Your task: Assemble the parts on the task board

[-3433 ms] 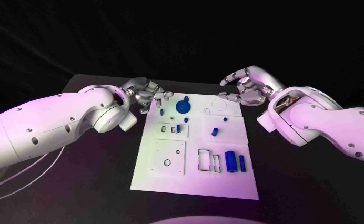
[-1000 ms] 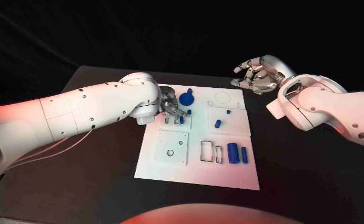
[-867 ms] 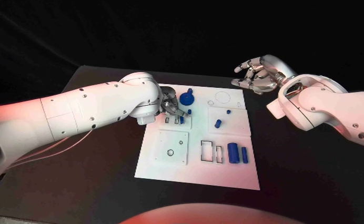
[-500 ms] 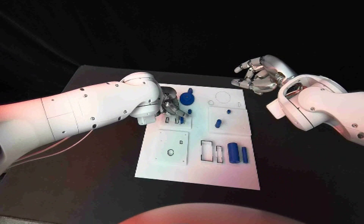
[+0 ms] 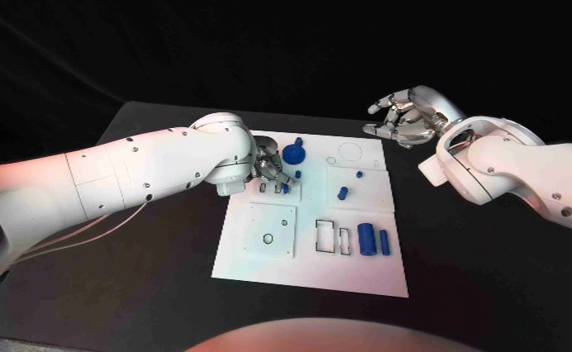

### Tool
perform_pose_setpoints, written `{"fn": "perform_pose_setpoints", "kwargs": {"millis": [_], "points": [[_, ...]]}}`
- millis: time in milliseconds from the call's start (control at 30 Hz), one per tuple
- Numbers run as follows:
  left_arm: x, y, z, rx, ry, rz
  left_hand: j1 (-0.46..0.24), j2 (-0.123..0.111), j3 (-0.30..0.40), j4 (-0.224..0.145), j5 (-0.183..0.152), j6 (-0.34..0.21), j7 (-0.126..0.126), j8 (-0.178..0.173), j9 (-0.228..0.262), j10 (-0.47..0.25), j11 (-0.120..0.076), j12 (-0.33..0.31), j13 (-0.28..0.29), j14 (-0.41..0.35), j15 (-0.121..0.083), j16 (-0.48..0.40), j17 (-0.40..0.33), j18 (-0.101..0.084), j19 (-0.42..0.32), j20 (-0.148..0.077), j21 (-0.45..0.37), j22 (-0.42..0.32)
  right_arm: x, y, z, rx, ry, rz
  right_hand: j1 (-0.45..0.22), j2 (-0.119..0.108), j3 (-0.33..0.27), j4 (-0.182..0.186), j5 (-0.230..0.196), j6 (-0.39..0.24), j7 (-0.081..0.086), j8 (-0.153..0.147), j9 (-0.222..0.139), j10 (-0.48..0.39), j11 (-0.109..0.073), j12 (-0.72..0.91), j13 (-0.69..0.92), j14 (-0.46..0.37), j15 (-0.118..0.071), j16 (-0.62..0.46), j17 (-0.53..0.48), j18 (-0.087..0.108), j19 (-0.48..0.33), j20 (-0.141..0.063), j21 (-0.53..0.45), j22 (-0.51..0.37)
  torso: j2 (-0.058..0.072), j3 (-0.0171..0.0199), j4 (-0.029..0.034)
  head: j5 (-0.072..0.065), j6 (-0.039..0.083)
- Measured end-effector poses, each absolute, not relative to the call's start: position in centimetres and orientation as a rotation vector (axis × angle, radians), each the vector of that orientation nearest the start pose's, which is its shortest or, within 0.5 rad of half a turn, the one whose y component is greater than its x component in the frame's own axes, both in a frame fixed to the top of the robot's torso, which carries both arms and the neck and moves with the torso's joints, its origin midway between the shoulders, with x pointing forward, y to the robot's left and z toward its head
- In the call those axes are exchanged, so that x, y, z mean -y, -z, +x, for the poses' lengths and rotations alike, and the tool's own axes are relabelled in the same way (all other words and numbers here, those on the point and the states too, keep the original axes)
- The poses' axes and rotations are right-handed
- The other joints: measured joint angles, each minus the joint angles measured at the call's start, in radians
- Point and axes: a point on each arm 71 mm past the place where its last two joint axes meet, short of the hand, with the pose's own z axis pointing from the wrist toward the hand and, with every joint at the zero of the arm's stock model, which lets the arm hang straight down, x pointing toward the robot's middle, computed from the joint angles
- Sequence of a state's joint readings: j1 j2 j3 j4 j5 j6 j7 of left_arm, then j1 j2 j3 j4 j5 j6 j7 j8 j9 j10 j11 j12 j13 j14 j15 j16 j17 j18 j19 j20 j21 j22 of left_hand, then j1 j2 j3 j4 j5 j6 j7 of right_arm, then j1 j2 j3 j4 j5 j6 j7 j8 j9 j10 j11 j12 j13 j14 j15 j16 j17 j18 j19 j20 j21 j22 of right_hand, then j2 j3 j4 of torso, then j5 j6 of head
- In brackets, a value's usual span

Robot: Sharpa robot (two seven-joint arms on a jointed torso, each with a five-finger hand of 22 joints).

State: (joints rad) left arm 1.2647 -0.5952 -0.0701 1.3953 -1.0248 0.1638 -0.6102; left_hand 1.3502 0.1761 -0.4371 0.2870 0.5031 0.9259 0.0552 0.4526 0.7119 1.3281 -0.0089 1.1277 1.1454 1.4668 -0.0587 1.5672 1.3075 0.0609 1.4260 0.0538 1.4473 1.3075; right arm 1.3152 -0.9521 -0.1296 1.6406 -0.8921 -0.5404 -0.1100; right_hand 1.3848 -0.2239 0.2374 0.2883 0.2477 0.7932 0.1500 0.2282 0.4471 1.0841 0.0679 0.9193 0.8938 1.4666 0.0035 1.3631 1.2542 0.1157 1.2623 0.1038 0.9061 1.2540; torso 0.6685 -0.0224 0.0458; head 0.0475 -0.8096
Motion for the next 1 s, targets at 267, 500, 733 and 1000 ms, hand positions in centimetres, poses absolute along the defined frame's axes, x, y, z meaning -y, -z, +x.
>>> {"fn": "perform_pose_setpoints", "kwargs": {"millis": [267,500,733,1000], "points": [[-12.89,21.57,49.7,-2.38,0.411,-0.103,0.02,0.004,0.0,0.0,0.004,0.0,0.0,0.001,0.002,0.004,-0.004,-0.001,0.0,-0.004,-0.004,0.0,0.0,0.0,0.004,-0.004,0.0,0.0,23.62,15.35,47.66,-1.603,-0.81,0.453,0.0,0.0,0.0,0.0,0.0,0.0,0.0,0.004,0.0,0.0,0.0,0.0,-0.001,-0.004,-0.004,-0.005,-0.003,0.0,0.0,0.0,-0.006,-0.002,0.0,0.0,0.0005,-0.001,-0.003],[-12.9,21.6,49.68,-2.384,0.411,-0.102,0.079,0.019,0.0,0.0,0.021,0.0,0.0,0.01,0.008,0.0,-0.007,-0.001,0.0,0.0,-0.007,0.0,0.0,0.0,0.004,-0.004,0.0,0.0,23.61,15.36,47.66,-1.603,-0.81,0.453,0.0,0.0,0.0,0.0,0.0,0.0,0.0,0.004,0.001,0.0,0.0,0.0,-0.003,-0.004,-0.004,-0.005,-0.005,0.0,0.0,0.0,-0.006,-0.003,0.0,0.0001,0.0005,-0.002,-0.004],[-12.92,21.63,49.68,-2.389,0.415,-0.107,0.149,0.03,0.004,0.004,0.004,-0.006,-0.006,0.016,0.01,-0.004,-0.011,-0.001,0.0,-0.003,-0.011,0.0,0.0,0.0,0.003,-0.011,0.0,0.0,23.6,15.38,47.67,-1.604,-0.81,0.453,0.0,0.0,0.0,0.0,0.0,0.0,0.0,0.004,0.001,0.0,0.0,0.0,-0.003,-0.004,-0.004,-0.005,-0.006,0.0,0.0,0.0,-0.006,-0.004,0.0,0.0002,0.001,-0.002,-0.005],[-12.9,21.54,49.7,-2.391,0.423,-0.112,0.207,0.035,0.035,0.004,-0.032,-0.009,-0.006,0.016,0.01,-0.001,-0.015,-0.007,-0.004,0.0,-0.014,0.0,0.0,0.0,0.003,-0.011,0.0,0.0,23.6,15.43,47.65,-1.605,-0.81,0.453,0.0,0.0,0.0,0.0,0.0,0.0,0.0,0.004,0.001,0.0,0.0,0.0,-0.003,-0.004,-0.004,-0.009,-0.006,0.0,0.0,0.0,-0.014,-0.005,0.0,0.0006,0.0009,0.0,-0.004]]}}
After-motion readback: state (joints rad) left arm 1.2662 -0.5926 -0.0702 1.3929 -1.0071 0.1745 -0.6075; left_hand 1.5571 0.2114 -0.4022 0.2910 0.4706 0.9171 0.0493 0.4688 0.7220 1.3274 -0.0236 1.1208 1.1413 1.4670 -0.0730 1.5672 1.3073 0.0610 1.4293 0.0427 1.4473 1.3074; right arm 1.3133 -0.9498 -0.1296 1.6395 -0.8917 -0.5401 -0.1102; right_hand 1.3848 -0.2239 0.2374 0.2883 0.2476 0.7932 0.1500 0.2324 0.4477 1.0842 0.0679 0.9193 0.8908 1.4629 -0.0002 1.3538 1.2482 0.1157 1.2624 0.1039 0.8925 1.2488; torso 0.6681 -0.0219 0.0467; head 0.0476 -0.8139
